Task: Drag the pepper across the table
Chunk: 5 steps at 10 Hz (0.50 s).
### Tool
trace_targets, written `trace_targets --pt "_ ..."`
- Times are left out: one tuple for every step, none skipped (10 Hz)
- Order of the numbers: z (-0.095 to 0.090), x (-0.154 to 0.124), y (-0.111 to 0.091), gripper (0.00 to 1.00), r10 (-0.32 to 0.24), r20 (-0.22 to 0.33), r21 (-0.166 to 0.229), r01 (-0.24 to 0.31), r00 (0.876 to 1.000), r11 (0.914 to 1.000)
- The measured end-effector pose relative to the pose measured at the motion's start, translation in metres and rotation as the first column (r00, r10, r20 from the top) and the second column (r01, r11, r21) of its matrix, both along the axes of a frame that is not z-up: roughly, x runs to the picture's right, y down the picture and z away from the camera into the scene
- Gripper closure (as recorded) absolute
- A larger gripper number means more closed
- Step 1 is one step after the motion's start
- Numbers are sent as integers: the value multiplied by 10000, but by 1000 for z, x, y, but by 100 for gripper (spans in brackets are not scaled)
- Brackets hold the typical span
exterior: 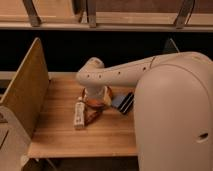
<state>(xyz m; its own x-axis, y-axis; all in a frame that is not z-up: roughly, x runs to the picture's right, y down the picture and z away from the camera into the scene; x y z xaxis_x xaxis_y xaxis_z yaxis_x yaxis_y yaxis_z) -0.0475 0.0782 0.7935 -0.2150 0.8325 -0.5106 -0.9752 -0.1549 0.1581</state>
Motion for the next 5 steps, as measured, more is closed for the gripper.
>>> trace_targets --pt "0 1 0 20 -12 -11 -7 12 10000 10000" --pt "0 3 0 20 1 -28 0 -1 10000 10000" --pt "0 4 0 20 -8 -55 -11 8 10000 10000" --pt "0 1 -1 20 -46 -12 12 46 10000 10000" --pt "3 -1 0 20 -16 6 -22 16 10000 10000"
